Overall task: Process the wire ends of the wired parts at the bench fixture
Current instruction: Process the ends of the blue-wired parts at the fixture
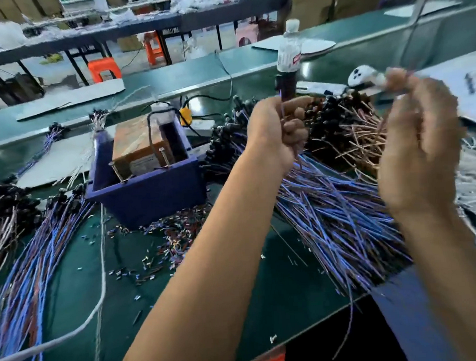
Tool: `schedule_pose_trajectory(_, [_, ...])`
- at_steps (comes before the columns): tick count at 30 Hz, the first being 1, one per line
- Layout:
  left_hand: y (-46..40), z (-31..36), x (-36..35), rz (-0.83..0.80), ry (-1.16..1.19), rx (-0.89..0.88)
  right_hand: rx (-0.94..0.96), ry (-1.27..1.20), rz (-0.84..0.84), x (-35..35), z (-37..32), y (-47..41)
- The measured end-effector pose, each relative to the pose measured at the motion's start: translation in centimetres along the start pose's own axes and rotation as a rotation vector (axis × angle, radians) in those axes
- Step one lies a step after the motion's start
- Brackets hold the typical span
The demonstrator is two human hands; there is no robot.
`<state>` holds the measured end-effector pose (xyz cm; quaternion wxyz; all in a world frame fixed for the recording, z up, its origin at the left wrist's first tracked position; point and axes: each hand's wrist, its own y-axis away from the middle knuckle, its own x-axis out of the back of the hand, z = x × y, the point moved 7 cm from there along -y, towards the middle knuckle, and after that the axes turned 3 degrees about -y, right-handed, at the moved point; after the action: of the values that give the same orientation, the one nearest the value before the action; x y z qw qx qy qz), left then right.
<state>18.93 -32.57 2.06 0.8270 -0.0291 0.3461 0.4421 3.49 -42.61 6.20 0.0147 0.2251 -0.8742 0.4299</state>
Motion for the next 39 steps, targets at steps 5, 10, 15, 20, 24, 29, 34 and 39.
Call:
schedule_pose_trajectory(5, [-1.0,0.6,3.1,0.221,-0.042,-0.111,-0.115,-0.13,0.382,3.6,1.2,-0.1])
schedule_pose_trajectory(10, [-1.5,0.9,3.1,0.236,0.165,-0.169,0.118,0.246,-0.3,-4.5,-1.5,2.3])
schedule_pose_trajectory(15, [-1.4,3.4,3.0,0.138,0.477,-0.256,0.036,0.172,-0.607,-6.8,-0.8,3.8])
schedule_pose_trajectory(20, [-0.8,5.5,4.4,0.357,-0.02,-0.402,0.043,0.188,-0.328,-3.5,-1.8,1.2])
schedule_pose_trajectory(24, [0.1,7.4,5.0,0.619,-1.065,-0.668,-0.036,0.394,-0.381,-4.2,-0.4,1.8])
schedule_pose_trajectory(29, [-1.3,5.4,5.3,0.664,-1.857,-0.578,-0.208,0.486,-0.569,-7.0,3.0,4.8])
schedule_pose_trajectory(34, [0.0,4.9,6.4,0.58,-1.606,-0.683,-0.232,0.523,-0.508,-6.7,2.7,4.6])
schedule_pose_trajectory(39, [4.3,3.3,9.5,0.32,-1.192,-0.693,-0.132,0.417,-0.394,-7.4,-1.6,4.9])
